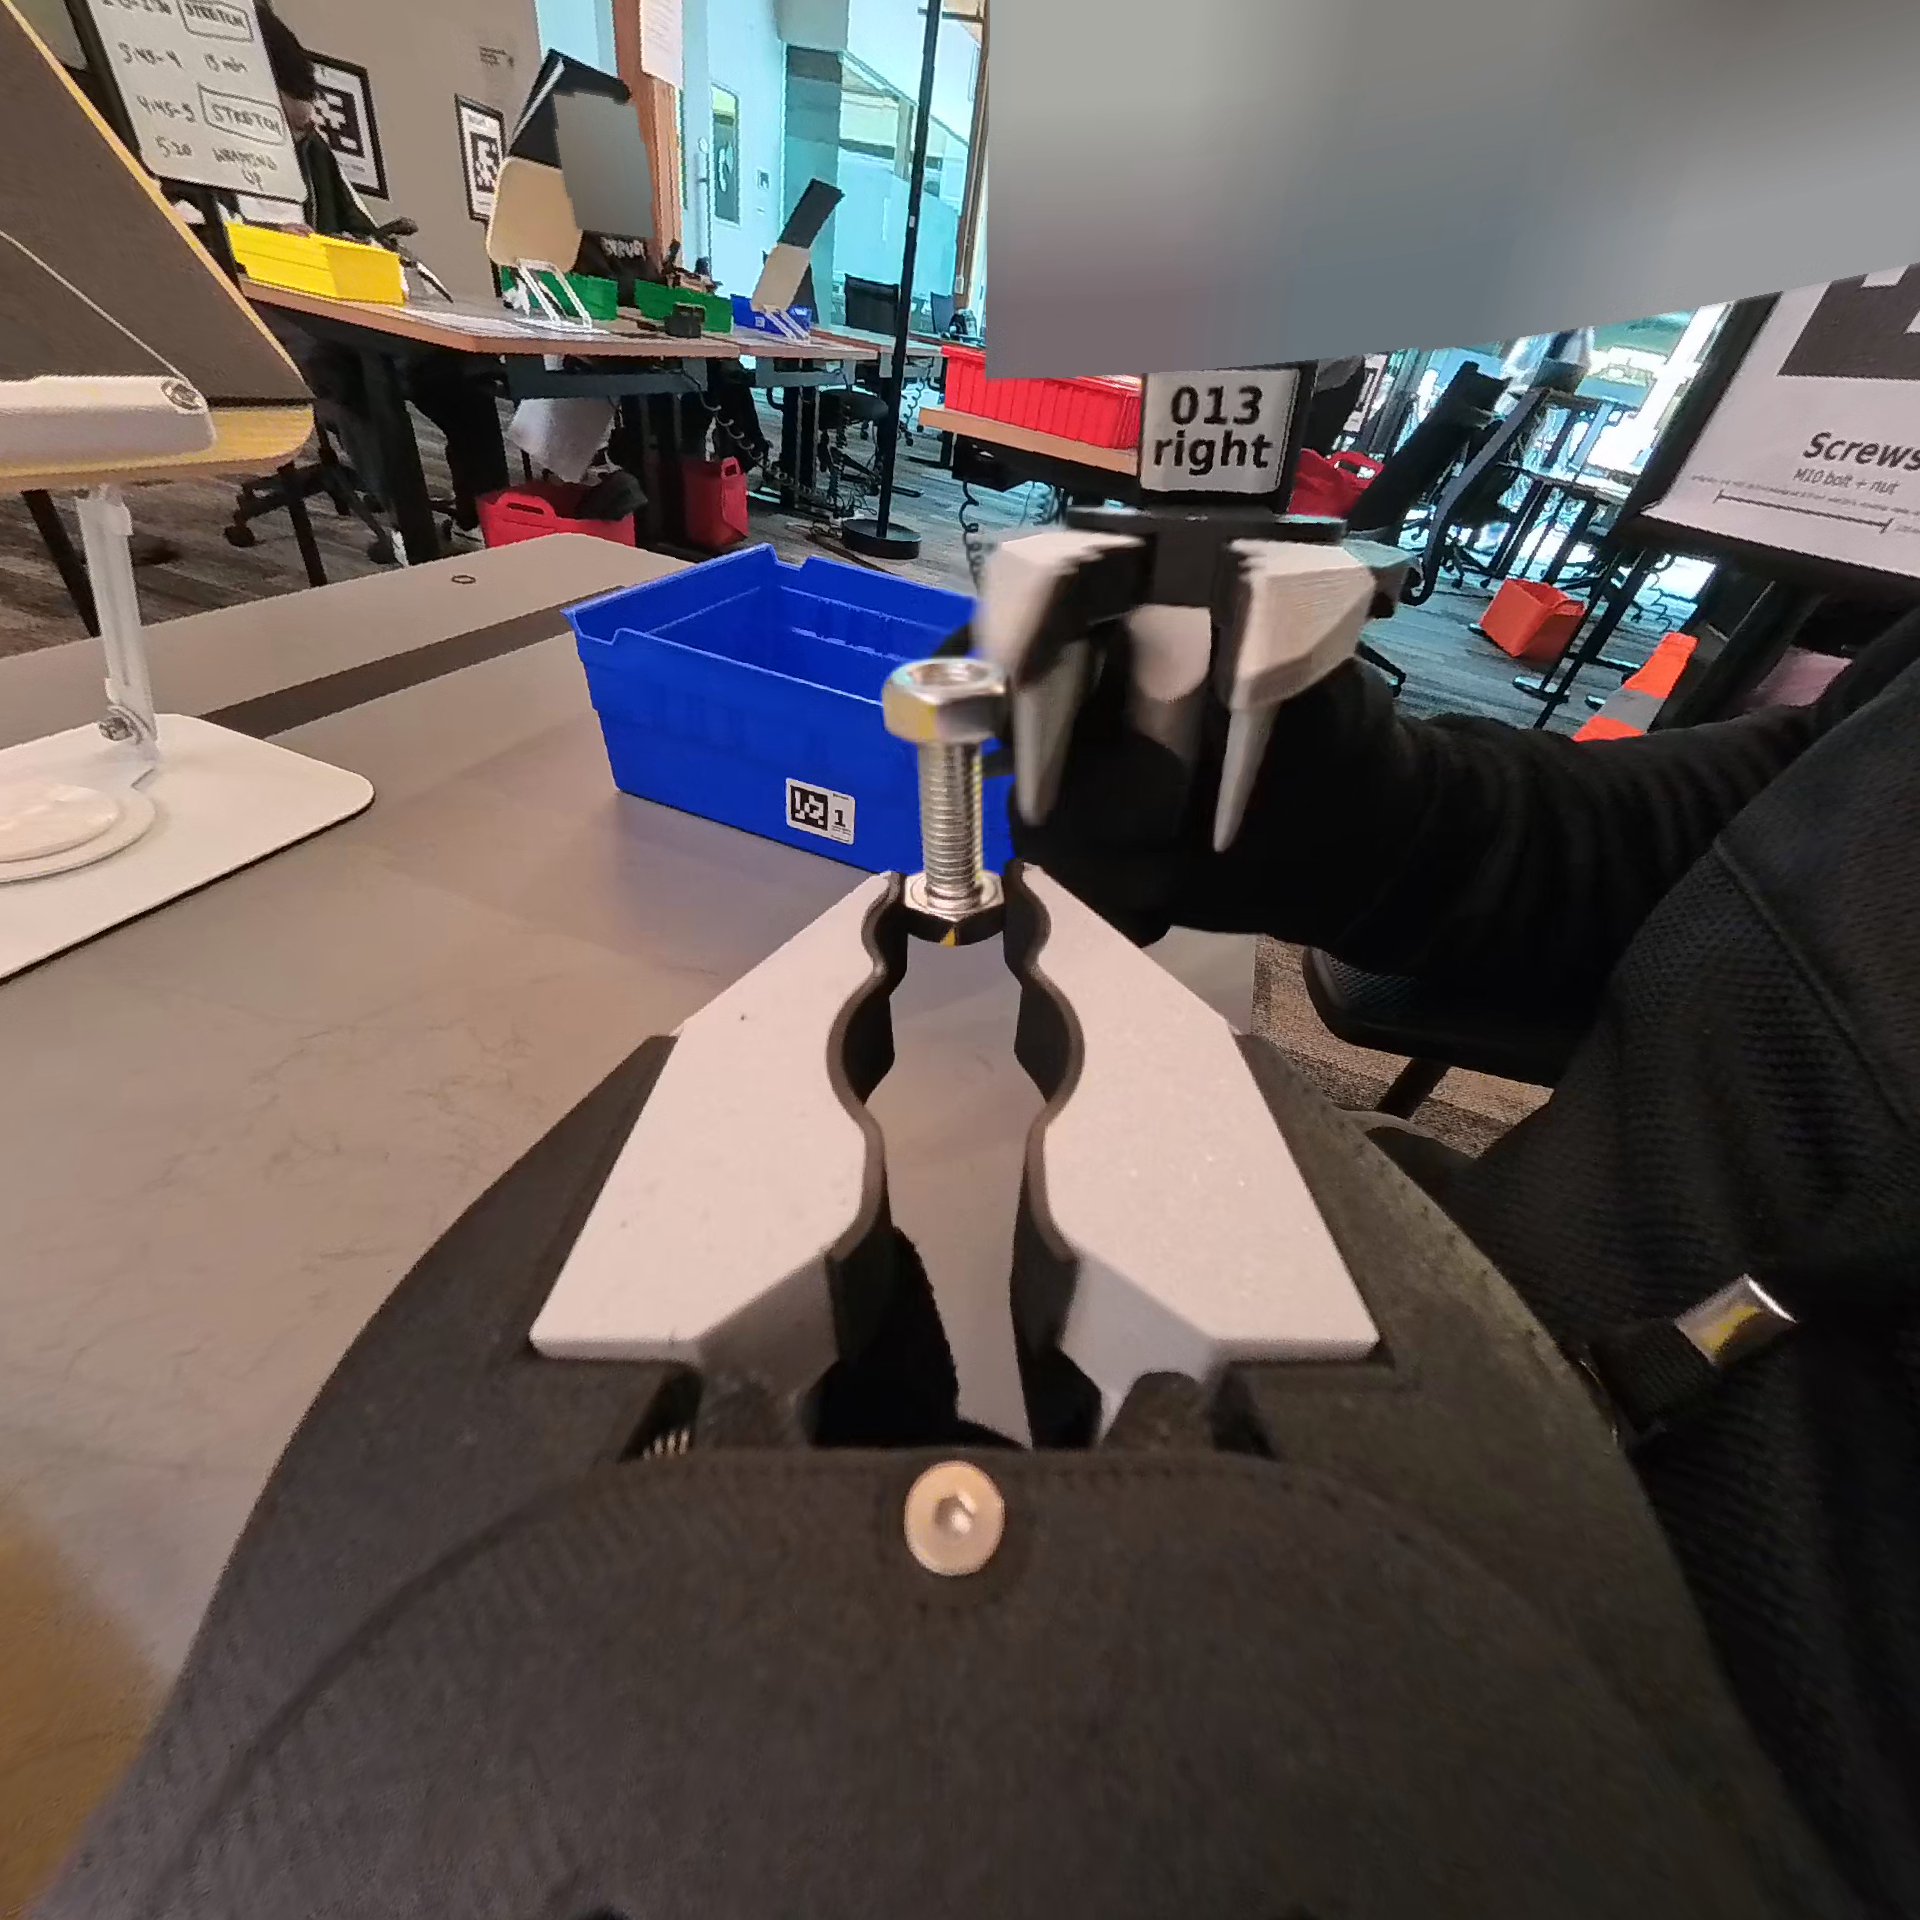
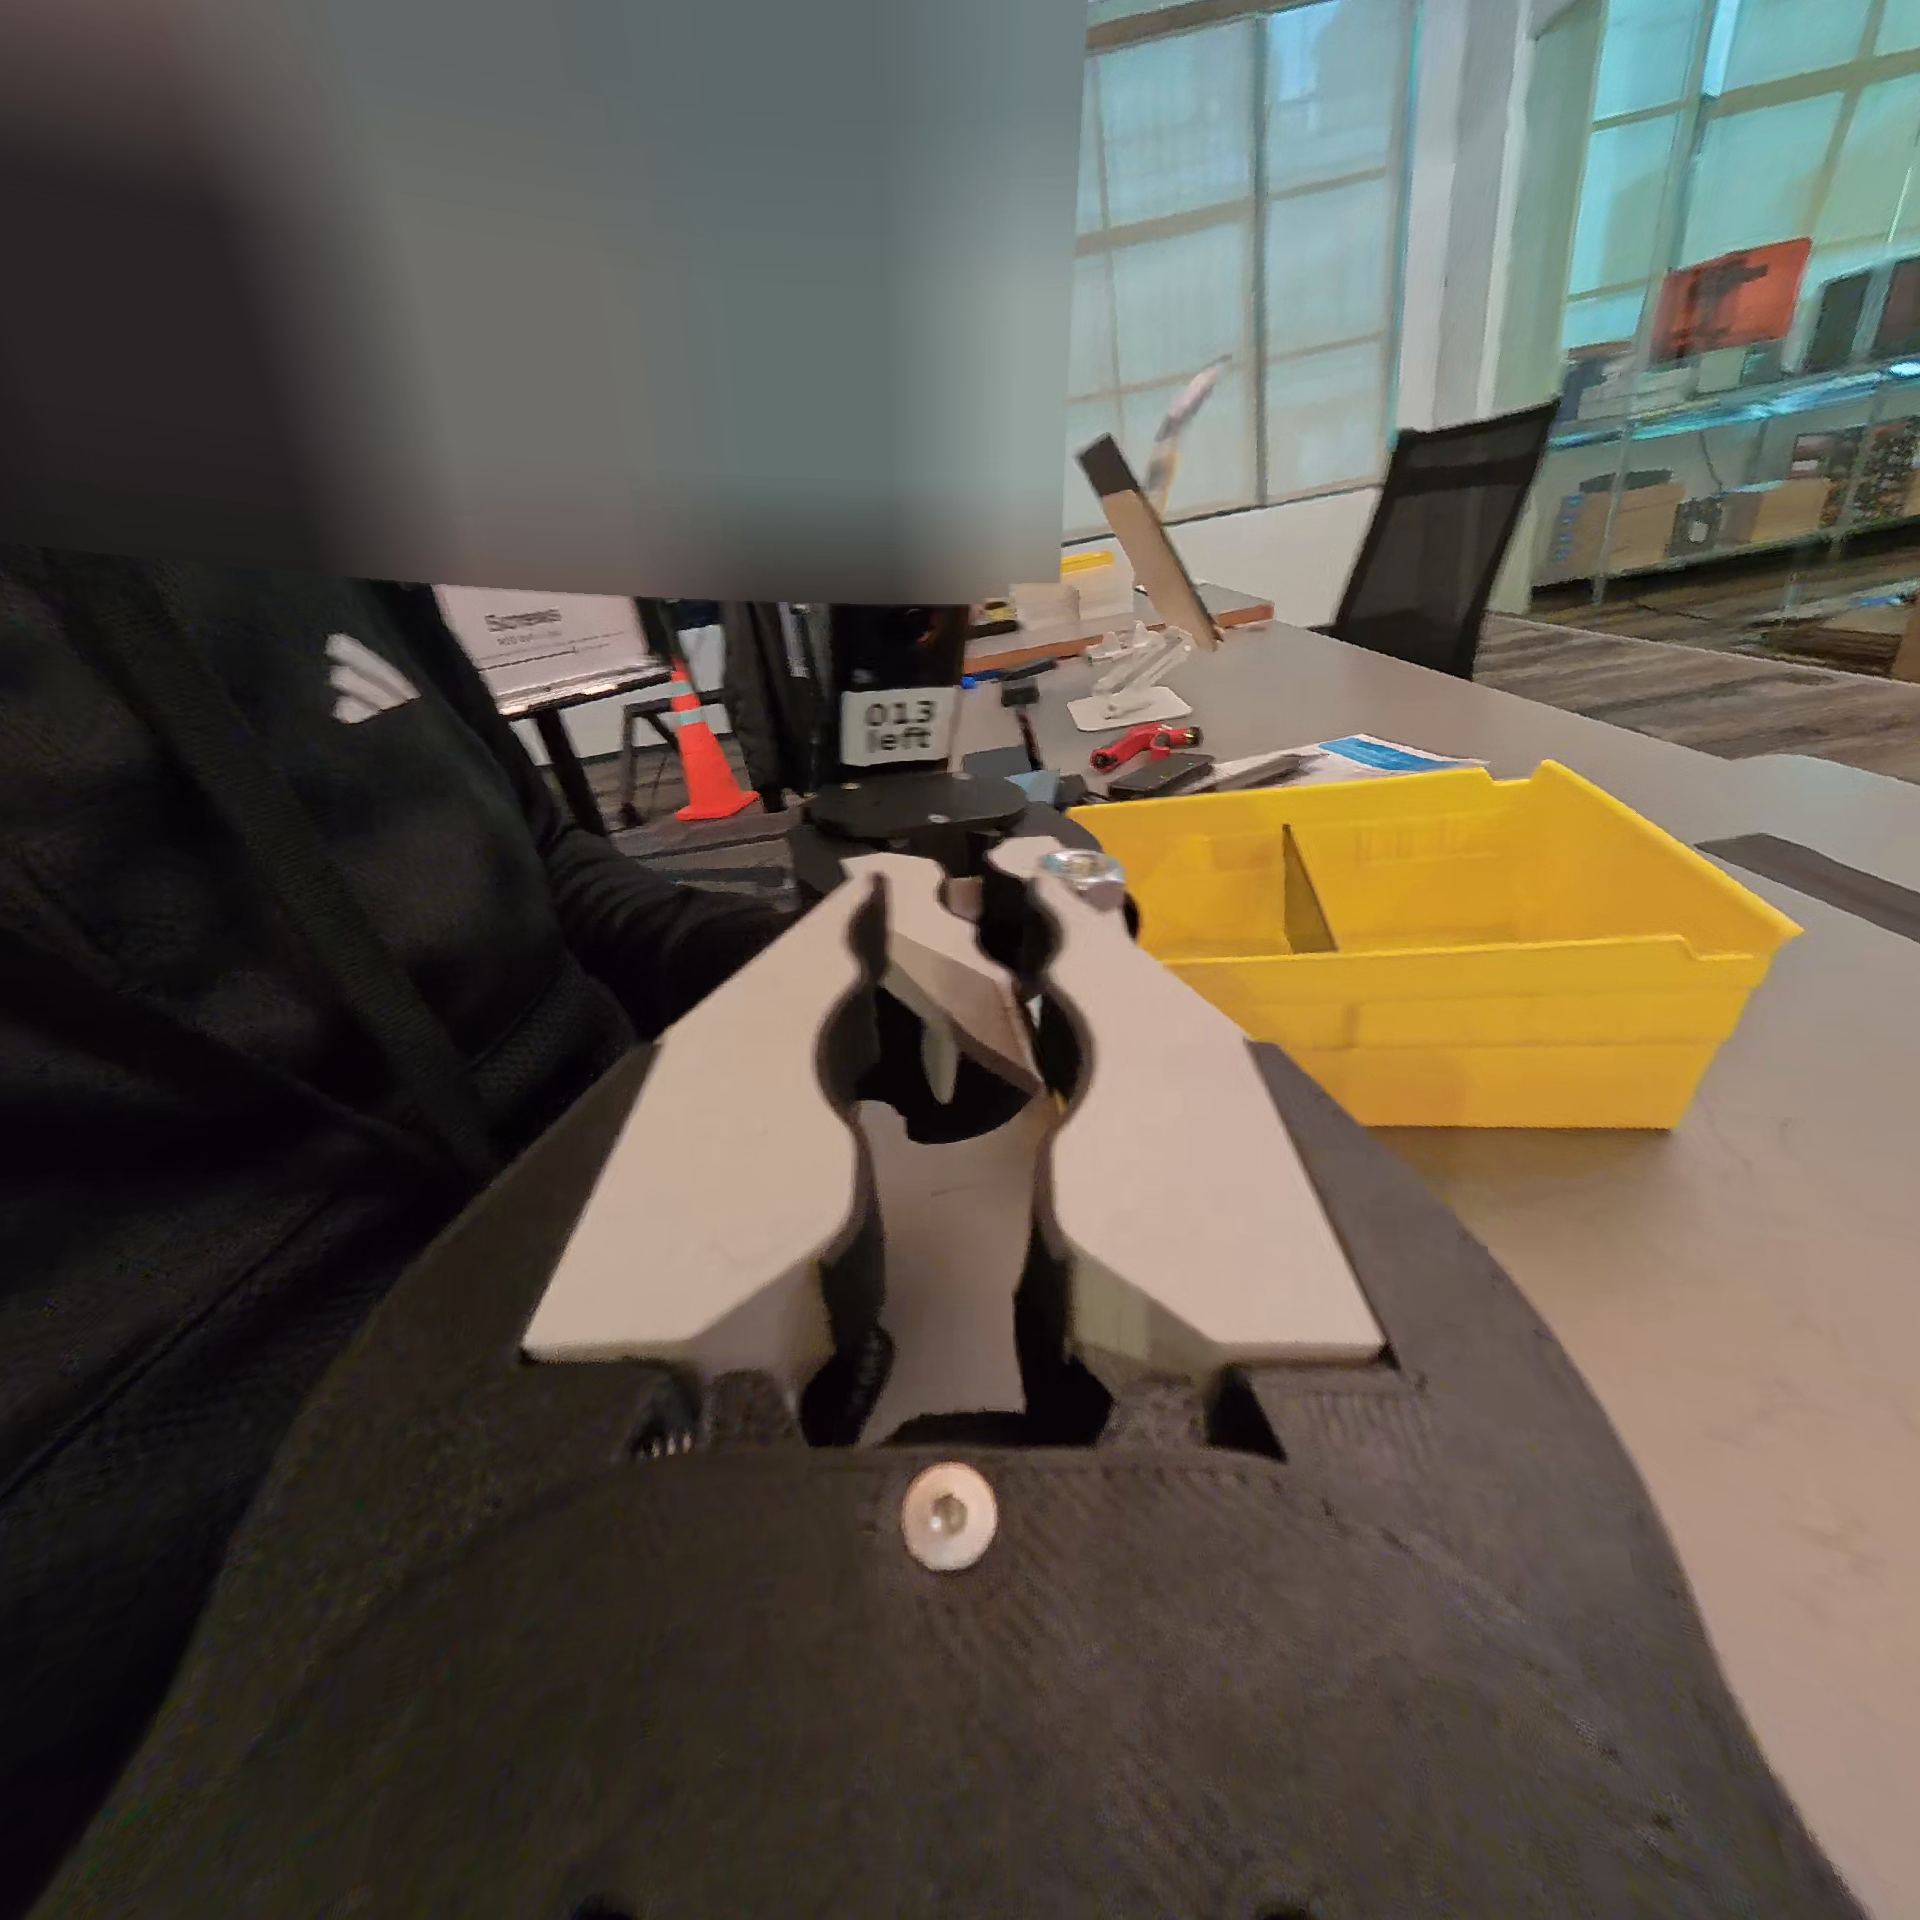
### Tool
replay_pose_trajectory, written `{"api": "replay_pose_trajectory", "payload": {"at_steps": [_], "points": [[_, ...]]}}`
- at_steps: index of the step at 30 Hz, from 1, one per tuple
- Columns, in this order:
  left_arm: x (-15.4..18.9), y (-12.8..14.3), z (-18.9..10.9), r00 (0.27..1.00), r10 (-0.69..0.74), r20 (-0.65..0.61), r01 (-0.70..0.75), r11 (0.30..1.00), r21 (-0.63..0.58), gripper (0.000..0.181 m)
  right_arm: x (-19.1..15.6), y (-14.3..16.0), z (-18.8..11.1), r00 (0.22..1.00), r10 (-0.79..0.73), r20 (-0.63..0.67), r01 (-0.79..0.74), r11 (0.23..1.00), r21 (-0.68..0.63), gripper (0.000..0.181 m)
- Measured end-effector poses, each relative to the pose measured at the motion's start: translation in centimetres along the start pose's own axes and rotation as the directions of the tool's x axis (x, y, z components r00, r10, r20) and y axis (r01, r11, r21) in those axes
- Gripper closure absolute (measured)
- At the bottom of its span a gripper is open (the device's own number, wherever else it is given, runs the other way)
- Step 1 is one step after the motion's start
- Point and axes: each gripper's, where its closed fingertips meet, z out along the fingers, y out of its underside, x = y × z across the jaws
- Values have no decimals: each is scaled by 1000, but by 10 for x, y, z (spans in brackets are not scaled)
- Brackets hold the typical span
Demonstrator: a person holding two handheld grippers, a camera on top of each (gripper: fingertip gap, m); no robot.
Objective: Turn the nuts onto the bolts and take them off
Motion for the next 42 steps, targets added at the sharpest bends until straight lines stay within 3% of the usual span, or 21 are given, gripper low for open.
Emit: {"api": "replay_pose_trajectory", "payload": {"at_steps": [3,8,12,13,14,15,22,26,28,30,34,36,39,41,42], "points": [[-1,1,0,1000,0,3,0,1000,-3,165,-1,-3,-4,1000,-9,2,9,1000,8,158],[-1,2,1,1000,2,3,-2,1000,-9,165,10,0,2,999,32,-40,-32,999,0,123],[-1,1,1,1000,4,6,-4,1000,-8,165,3,1,5,1000,12,-9,-12,1000,-2,128],[-1,1,1,1000,5,7,-5,1000,-7,165,0,0,3,1000,3,6,-3,1000,3,140],[-1,1,1,1000,3,9,-3,1000,-8,165,-7,-2,0,999,-8,50,7,1000,14,165],[-2,2,1,1000,3,9,-2,1000,-8,165,-11,-5,-3,997,-11,72,9,1000,29,165],[1,2,3,1000,11,6,-11,1000,-15,165,9,0,1,998,53,-20,-53,998,21,116],[0,2,2,1000,20,16,-20,1000,-15,165,-1,1,4,999,29,20,-29,999,13,131],[-1,1,2,999,22,27,-21,1000,-18,165,-16,-3,-1,994,4,114,-7,999,34,177],[-1,-1,2,999,26,25,-26,1000,-15,165,-19,-9,-4,993,-4,121,-4,998,65,171],[1,-2,3,999,38,23,-37,999,-21,165,4,-10,-3,999,32,-4,-32,996,81,122],[2,-2,4,999,41,25,-41,999,-27,165,5,-6,1,999,42,-11,-42,997,58,112],[2,-2,4,998,46,30,-45,998,-32,165,-7,-3,3,999,22,38,-23,999,36,124],[1,-3,3,998,46,43,-44,998,-35,165,-24,-4,-3,990,-5,138,-1,999,38,181],[0,-4,3,998,42,44,-41,999,-34,165,-29,-5,-5,986,-7,166,0,999,39,181]]}}
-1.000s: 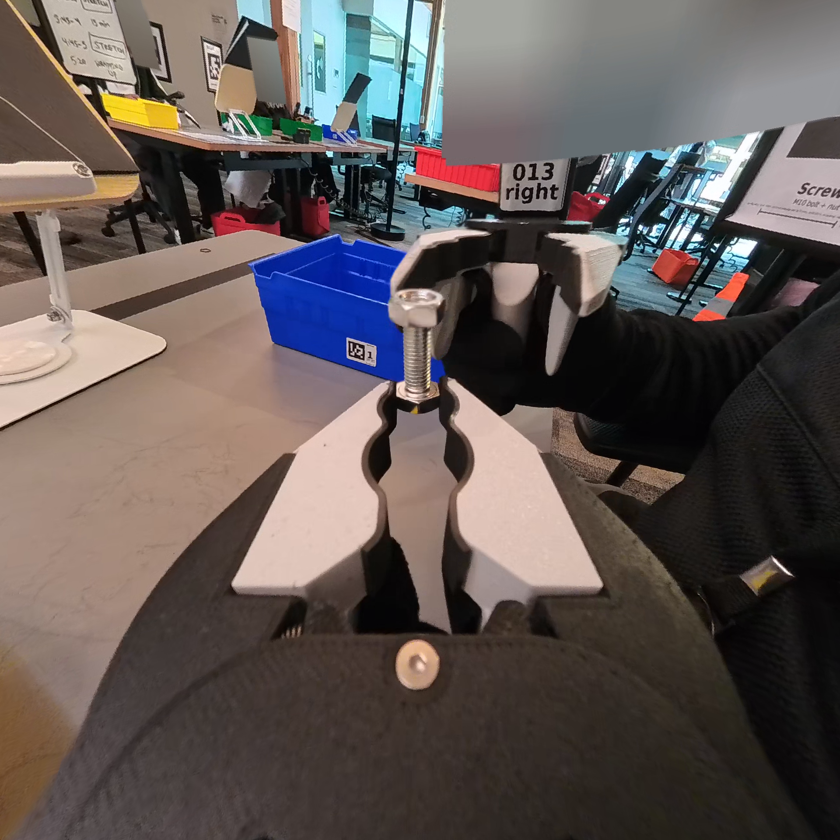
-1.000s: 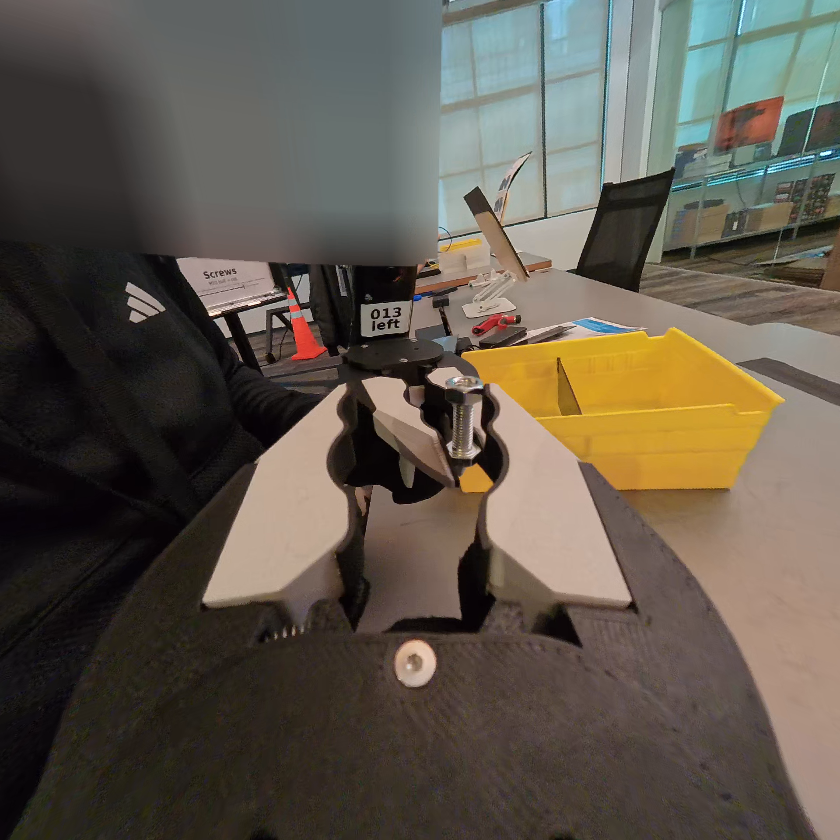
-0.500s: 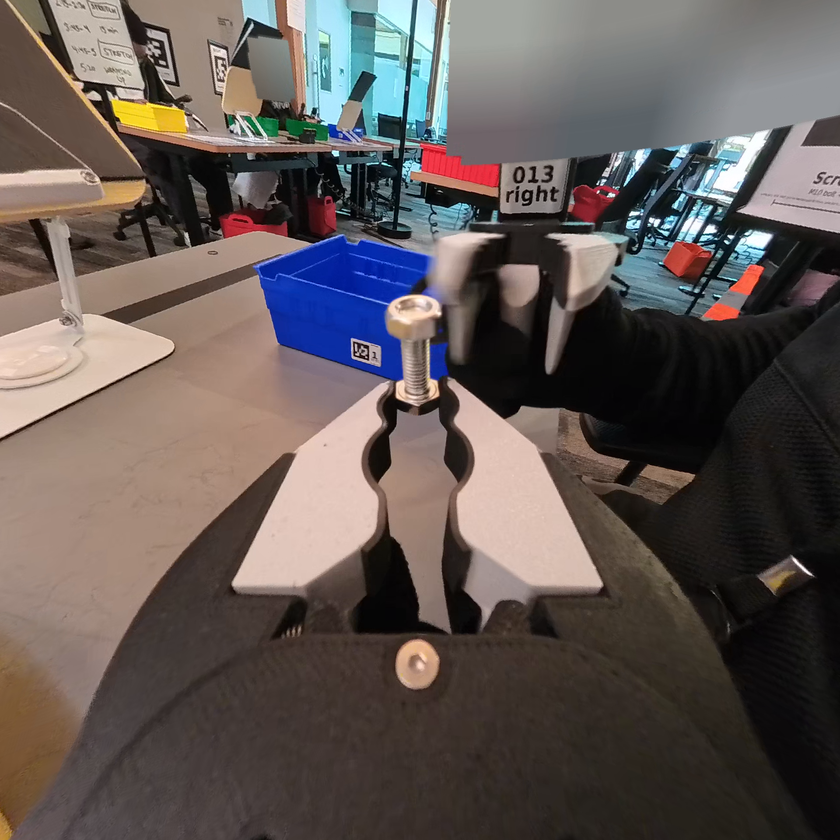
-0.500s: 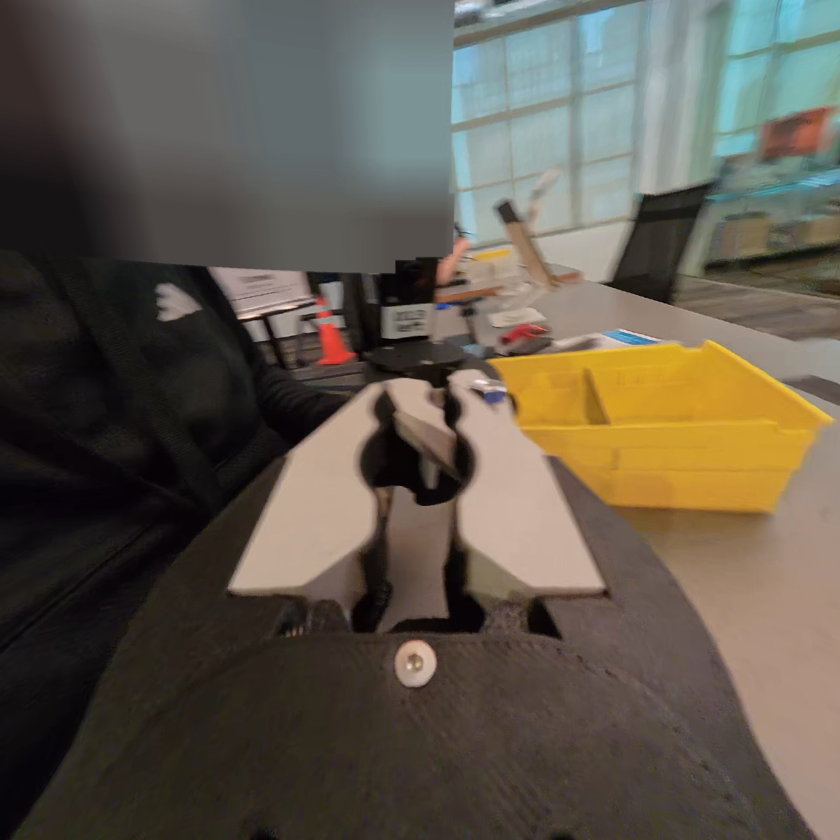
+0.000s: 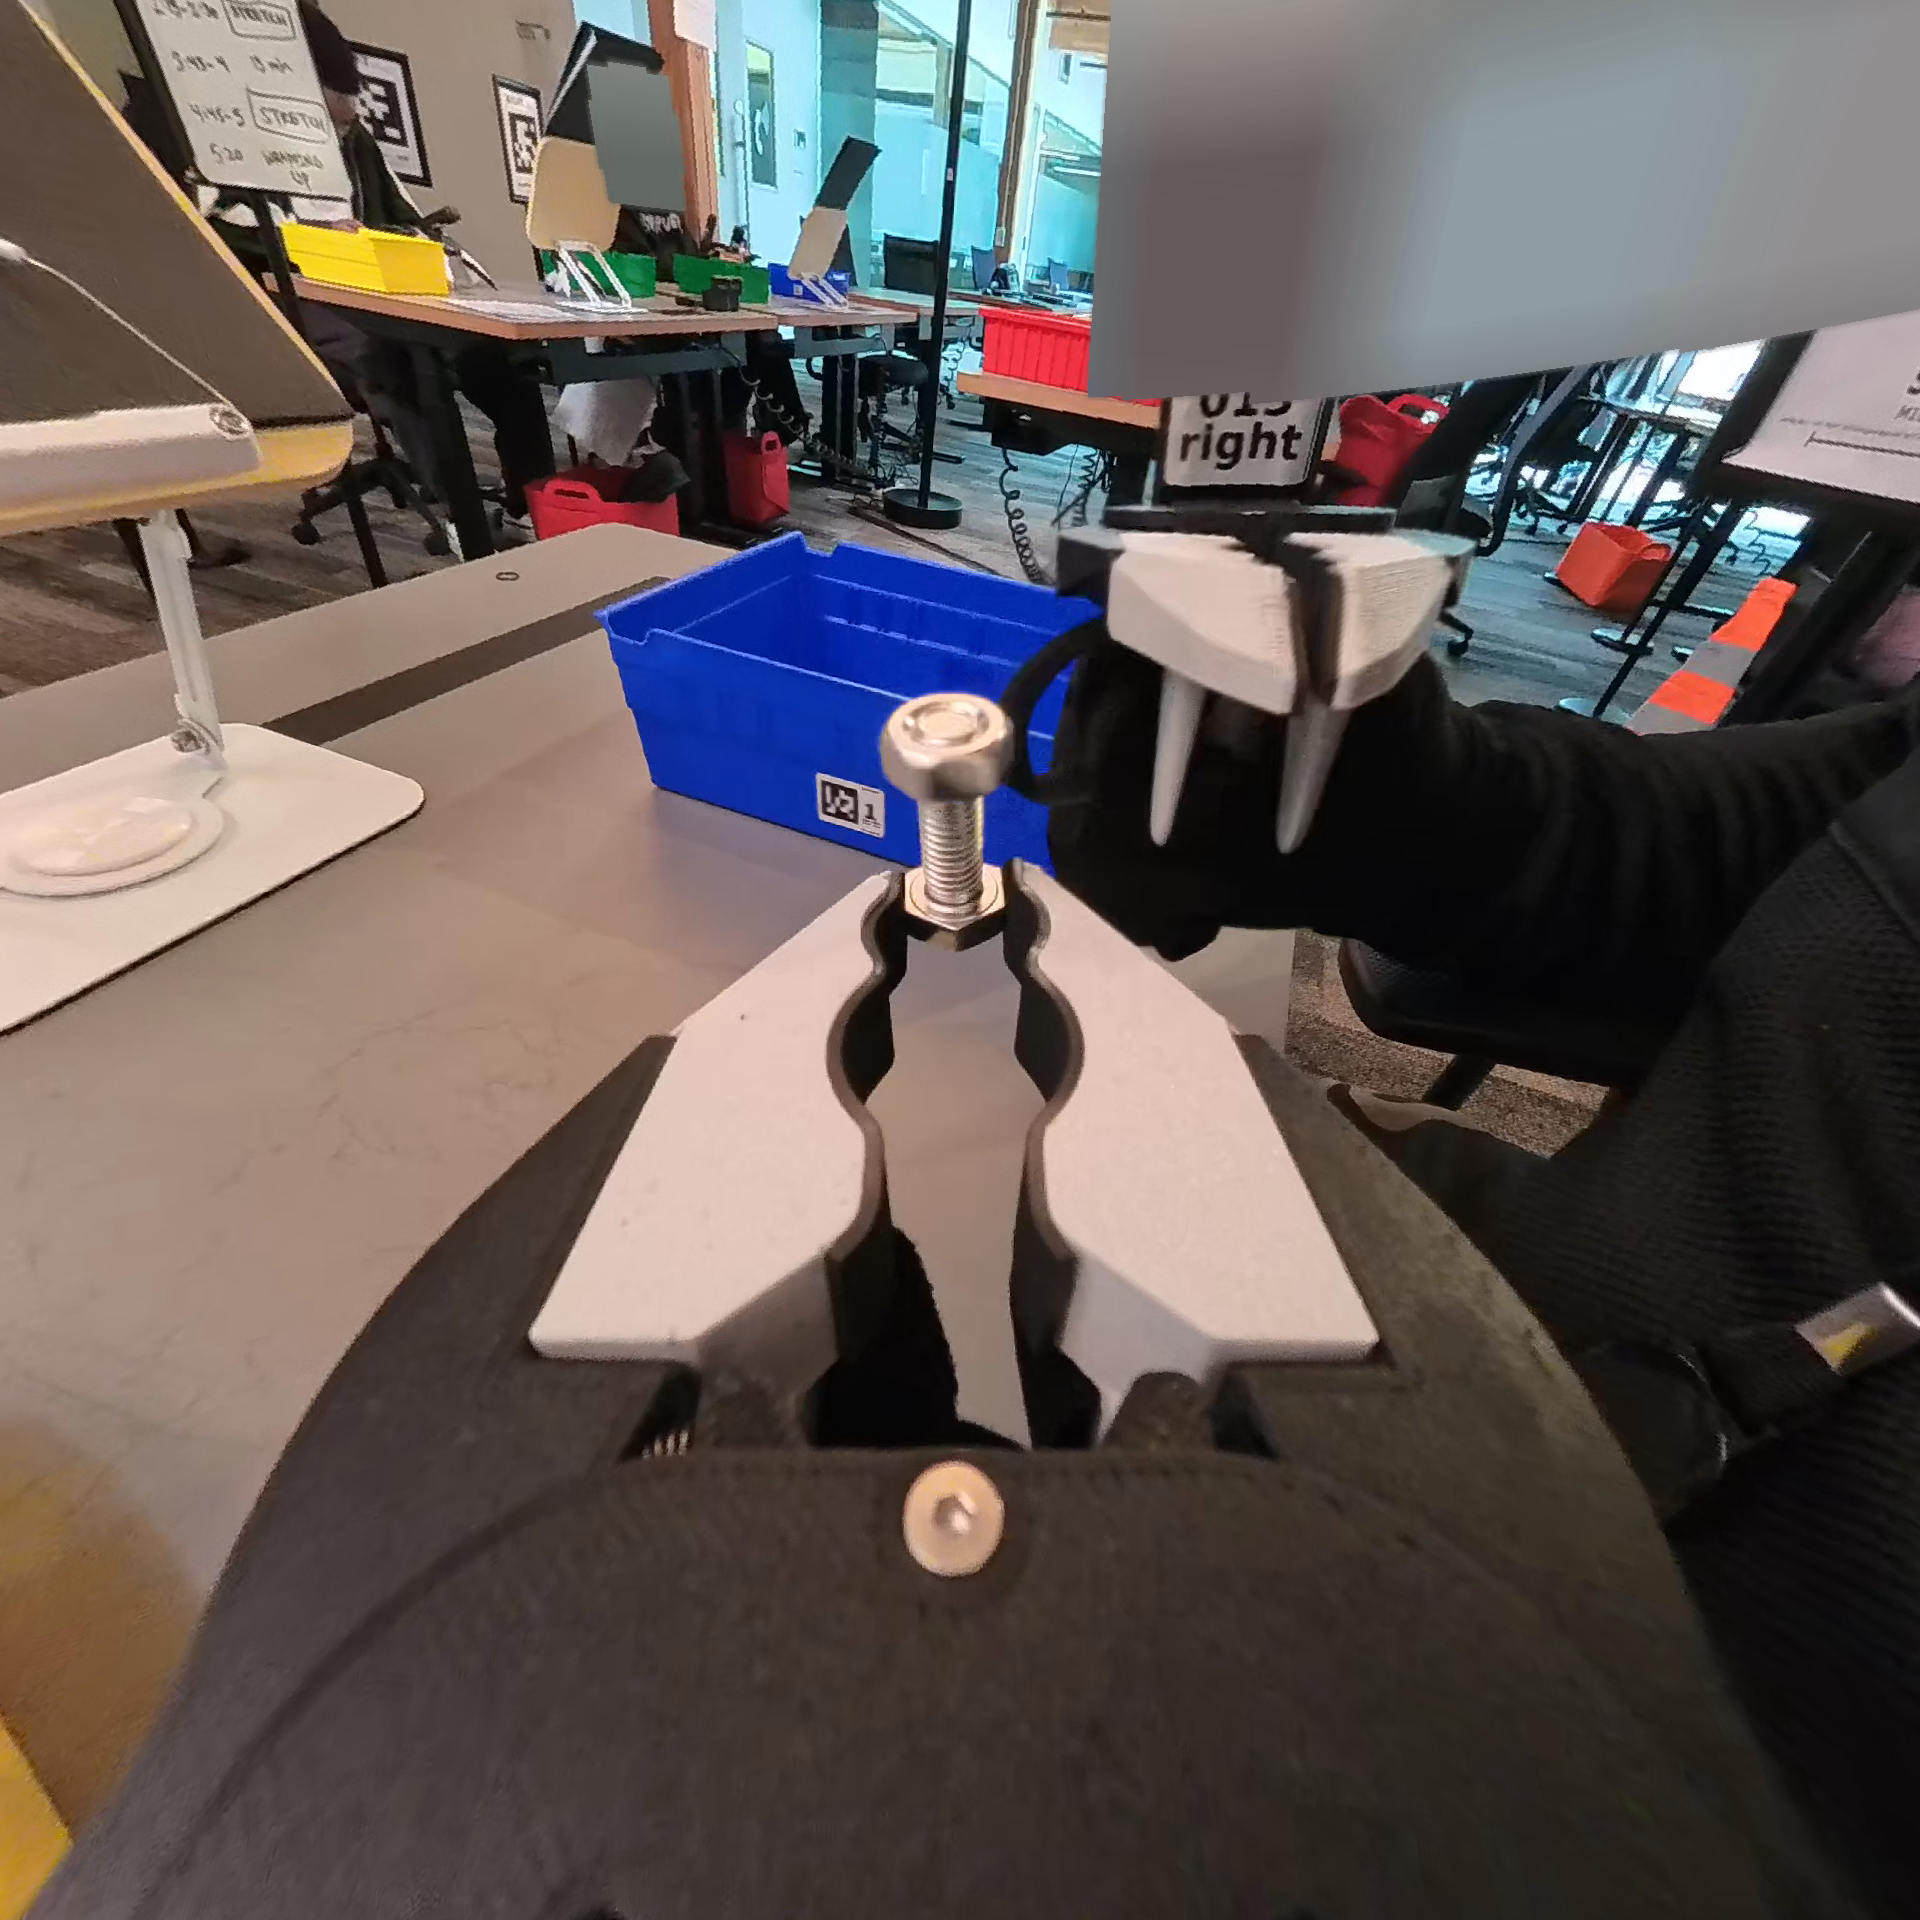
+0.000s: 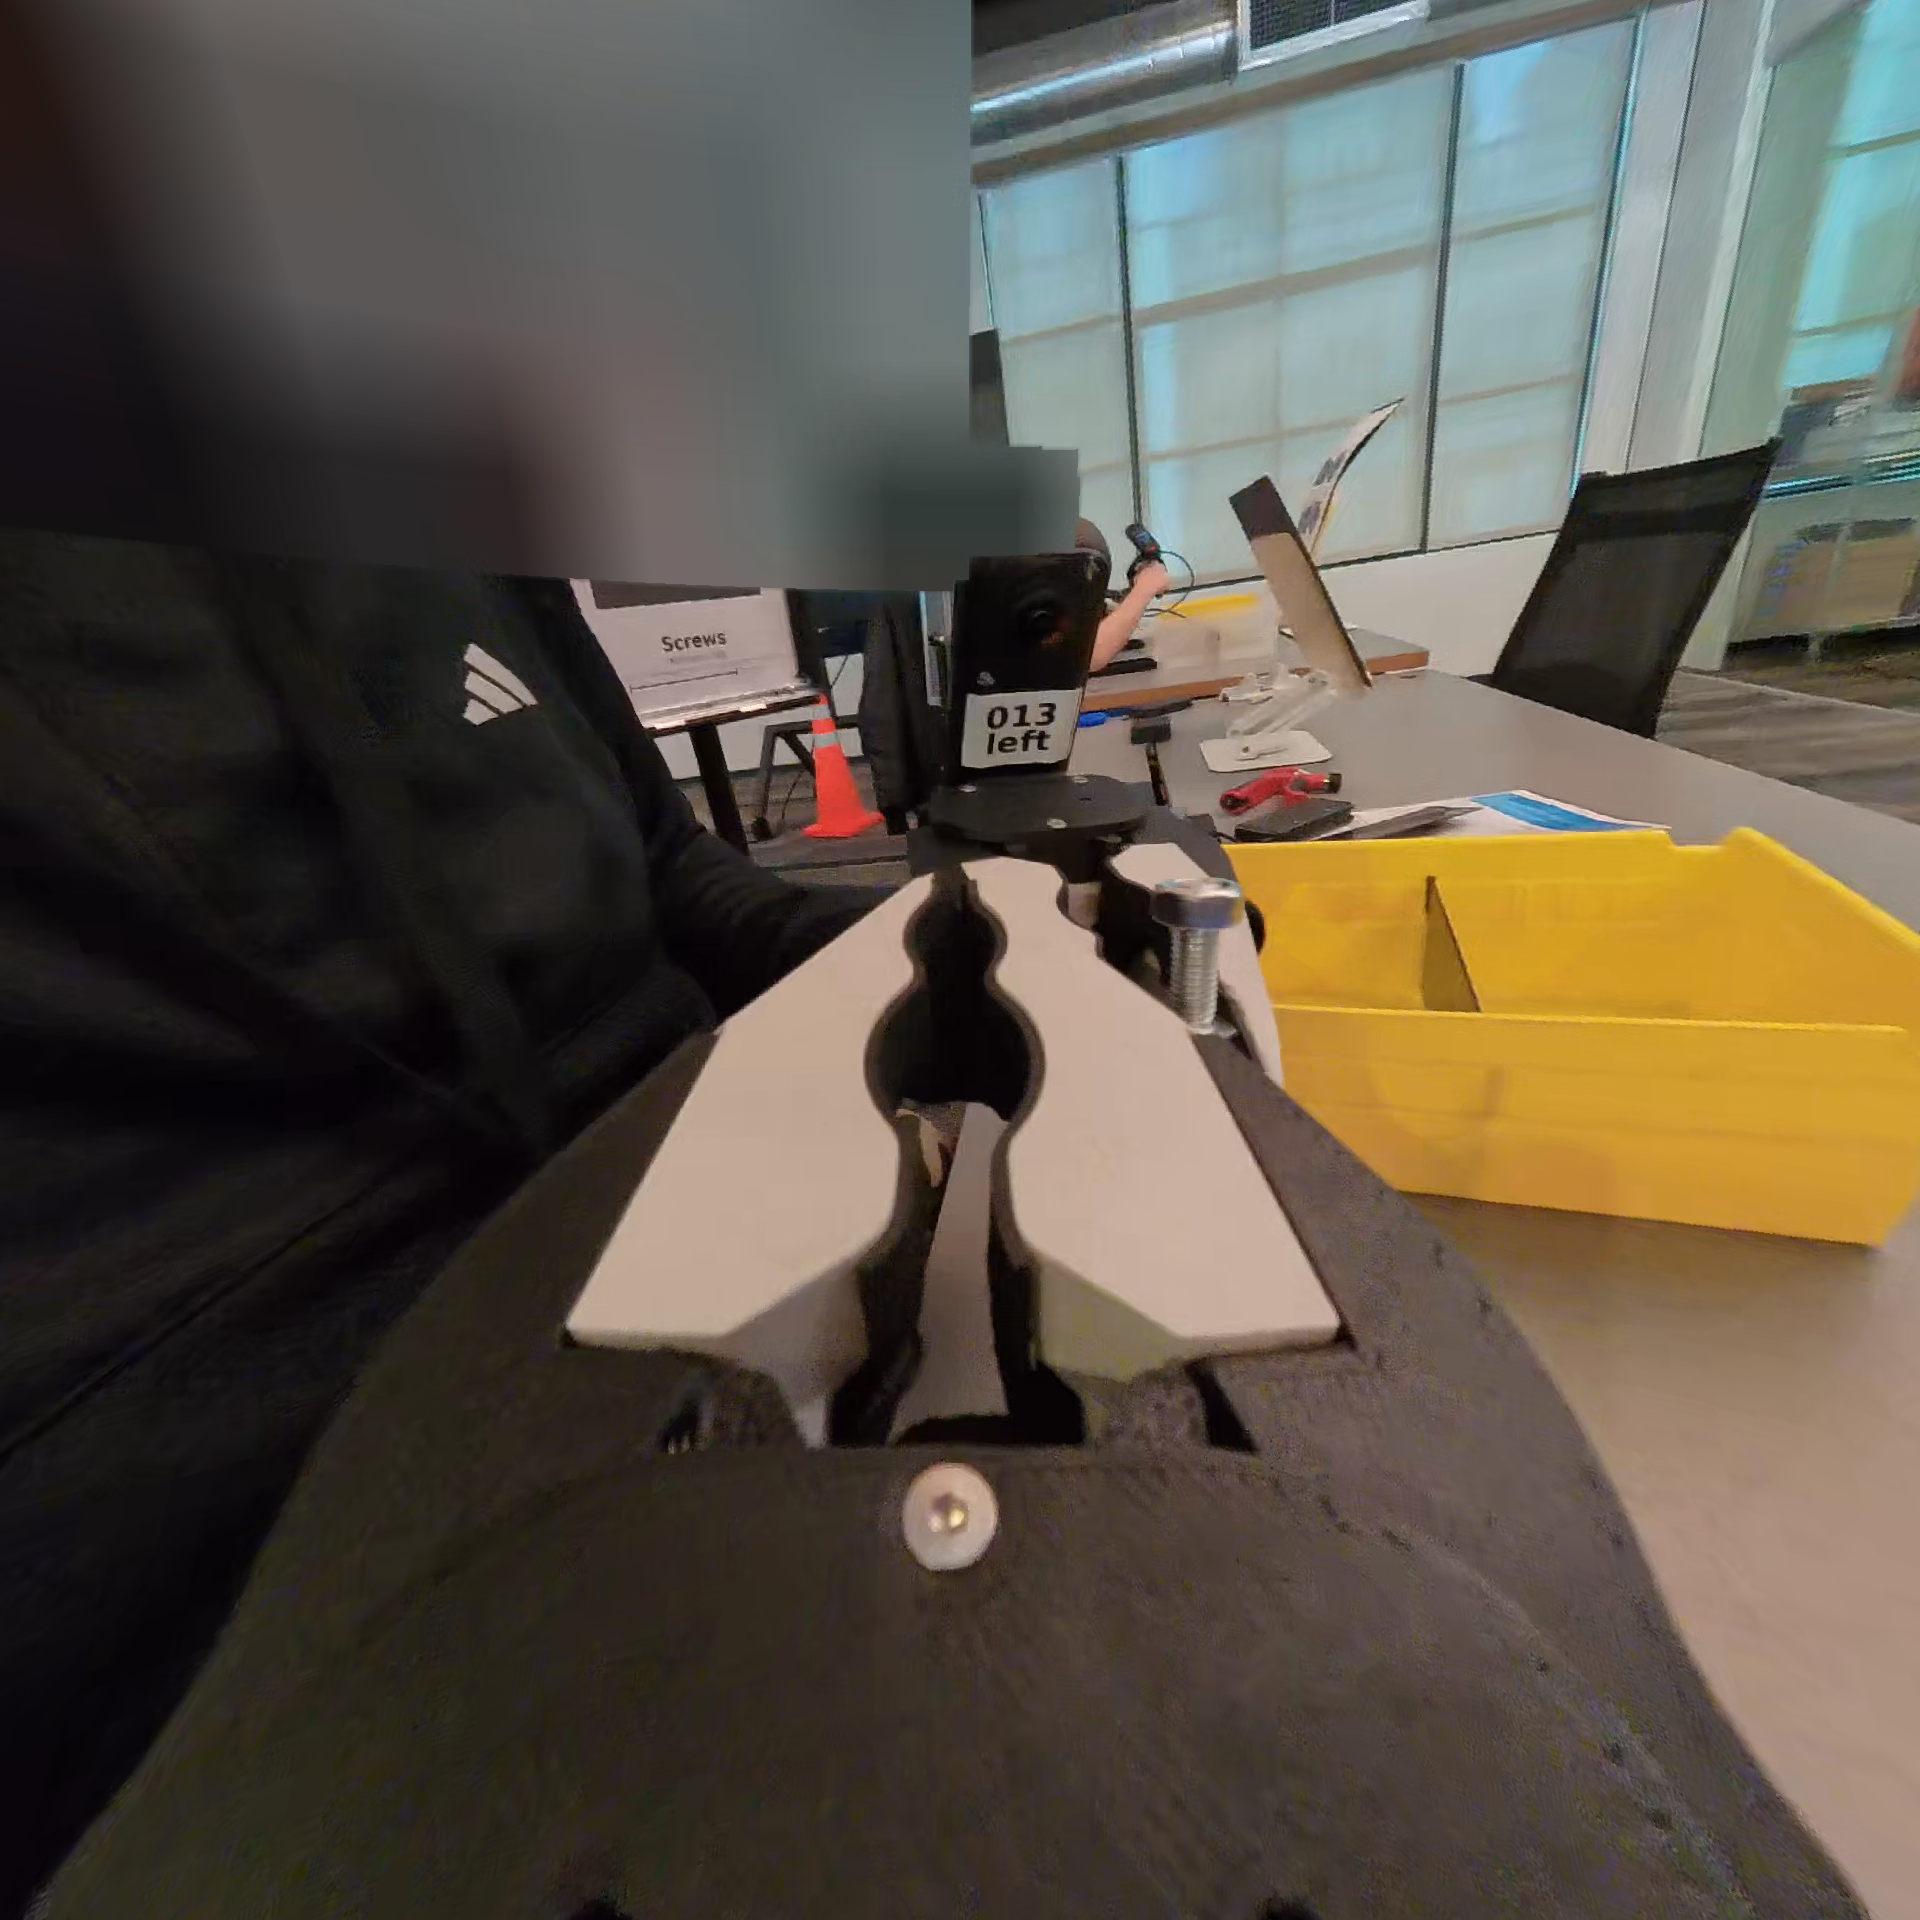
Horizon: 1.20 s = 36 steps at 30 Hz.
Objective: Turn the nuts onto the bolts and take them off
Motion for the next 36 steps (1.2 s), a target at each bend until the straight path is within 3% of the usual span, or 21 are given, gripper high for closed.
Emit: {"api": "replay_pose_trajectory", "payload": {"at_steps": [2,5,7,10,11,12,14,16,18,19,21,23,24,25,27,28,31,33,34,35,36], "points": [[0,-1,0,1000,6,2,-6,1000,0,165,6,-1,-3,999,-1,-42,1,1000,6,170],[3,-2,2,1000,16,-2,-16,1000,-9,165,26,-6,-5,988,39,-146,-33,998,45,116],[5,-1,3,1000,14,-6,-14,1000,-13,165,27,-4,-2,987,45,-152,-40,998,38,109],[6,-1,3,1000,13,-3,-13,1000,-16,165,18,1,4,993,30,-111,-29,1000,9,118],[6,-1,3,1000,13,-5,-13,1000,-14,165,11,1,4,996,13,-84,-12,1000,6,135],[5,-2,2,1000,10,1,-10,1000,-12,165,-4,-1,2,1000,-9,1,9,1000,10,181],[5,-3,2,1000,7,1,-7,1000,-10,165,-10,-6,0,1000,-22,19,22,1000,23,178],[6,-3,2,1000,10,-1,-10,1000,-11,165,3,-9,-2,998,-29,-62,31,999,34,153],[8,-2,3,1000,13,-6,-13,1000,-15,165,20,-10,-3,989,17,-146,-10,999,47,109],[9,-2,4,1000,13,-8,-13,1000,-19,165,24,-7,-2,986,36,-162,-30,999,39,104],[10,-1,5,1000,13,-10,-13,1000,-21,165,23,-1,2,987,34,-156,-32,999,19,105],[9,-1,4,1000,12,-7,-12,1000,-22,165,13,2,5,994,12,-110,-13,1000,-2,123],[8,-1,4,1000,11,-3,-11,1000,-20,165,-2,2,5,999,-16,-31,16,1000,-9,174],[8,-2,3,1000,8,-2,-8,1000,-18,165,-15,1,5,999,-36,37,36,999,-12,181],[7,-2,2,1000,3,-4,-3,1000,-13,165,-15,1,5,999,-44,26,45,999,-22,181],[7,-3,2,1000,3,-5,-3,1000,-12,165,-9,-2,4,999,-49,-14,49,999,-7,170],[10,-1,3,1000,8,-11,-8,1000,-18,165,18,-4,1,988,-10,-157,12,1000,12,108],[12,-1,4,1000,9,-14,-9,1000,-21,165,19,-2,3,988,4,-156,-3,1000,9,108],[12,-1,4,1000,10,-12,-11,1000,-22,165,16,0,5,990,0,-142,0,1000,0,113],[11,-2,4,1000,10,-10,-10,1000,-21,165,8,3,6,995,-16,-99,15,1000,-19,141],[11,-2,4,1000,6,-9,-6,1000,-18,165,-8,5,7,999,-41,-14,41,998,-41,181]]}}
